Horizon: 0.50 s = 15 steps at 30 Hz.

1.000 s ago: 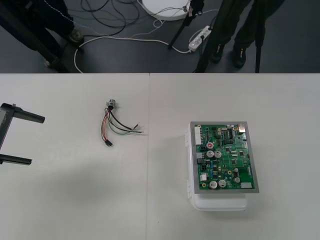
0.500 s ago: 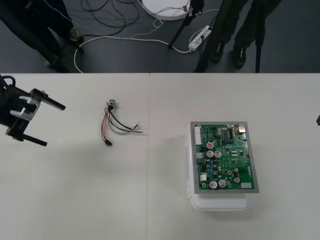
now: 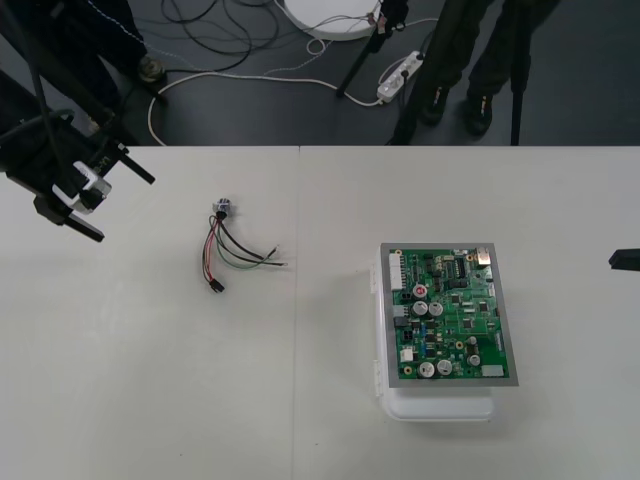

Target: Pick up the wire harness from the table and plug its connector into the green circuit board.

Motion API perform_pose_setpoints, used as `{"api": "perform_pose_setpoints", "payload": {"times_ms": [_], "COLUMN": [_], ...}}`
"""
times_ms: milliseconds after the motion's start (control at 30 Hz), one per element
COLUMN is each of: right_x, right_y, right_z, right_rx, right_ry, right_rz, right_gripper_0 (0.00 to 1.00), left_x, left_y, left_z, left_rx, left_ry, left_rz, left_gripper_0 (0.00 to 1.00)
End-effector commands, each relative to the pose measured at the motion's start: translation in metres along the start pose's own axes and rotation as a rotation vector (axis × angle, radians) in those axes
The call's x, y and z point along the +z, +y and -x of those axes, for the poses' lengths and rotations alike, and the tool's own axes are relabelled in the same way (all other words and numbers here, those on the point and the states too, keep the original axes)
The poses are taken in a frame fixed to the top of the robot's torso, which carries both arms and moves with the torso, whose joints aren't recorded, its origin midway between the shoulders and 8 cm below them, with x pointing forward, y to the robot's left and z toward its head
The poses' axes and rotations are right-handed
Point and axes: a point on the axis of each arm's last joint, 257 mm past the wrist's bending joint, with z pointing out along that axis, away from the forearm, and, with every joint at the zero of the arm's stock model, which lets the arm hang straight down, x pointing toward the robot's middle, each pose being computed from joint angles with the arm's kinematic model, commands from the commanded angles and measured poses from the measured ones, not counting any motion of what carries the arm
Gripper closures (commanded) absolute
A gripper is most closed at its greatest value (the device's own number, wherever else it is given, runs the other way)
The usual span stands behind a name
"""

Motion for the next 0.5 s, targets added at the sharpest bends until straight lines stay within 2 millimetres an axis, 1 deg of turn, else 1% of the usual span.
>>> {"api": "perform_pose_setpoints", "payload": {"times_ms": [33, 133, 333, 500], "right_x": [0.005, 0.01, 0.012, 0.015], "right_y": [-0.006, -0.008, -0.017, -0.019], "right_z": [-0.01, -0.013, -0.015, -0.019], "right_rx": [-0.048, -0.085, -0.191, -0.232], "right_ry": [-0.019, -0.057, -0.095, -0.127], "right_rz": [0.013, 0.016, 0.037, 0.056], "right_gripper_0": [0.0, 0.0, 0.0, 0.0], "left_x": [-0.021, -0.018, -0.017, -0.02], "left_y": [0.045, 0.048, 0.065, 0.081], "left_z": [-0.014, -0.016, -0.016, -0.012], "left_rx": [0.206, 0.219, 0.276, 0.416], "left_ry": [0.101, 0.114, 0.148, 0.163], "left_rz": [0.051, 0.037, 0.045, 0.051], "left_gripper_0": [0.0, 0.0, 0.0, 0.0]}}
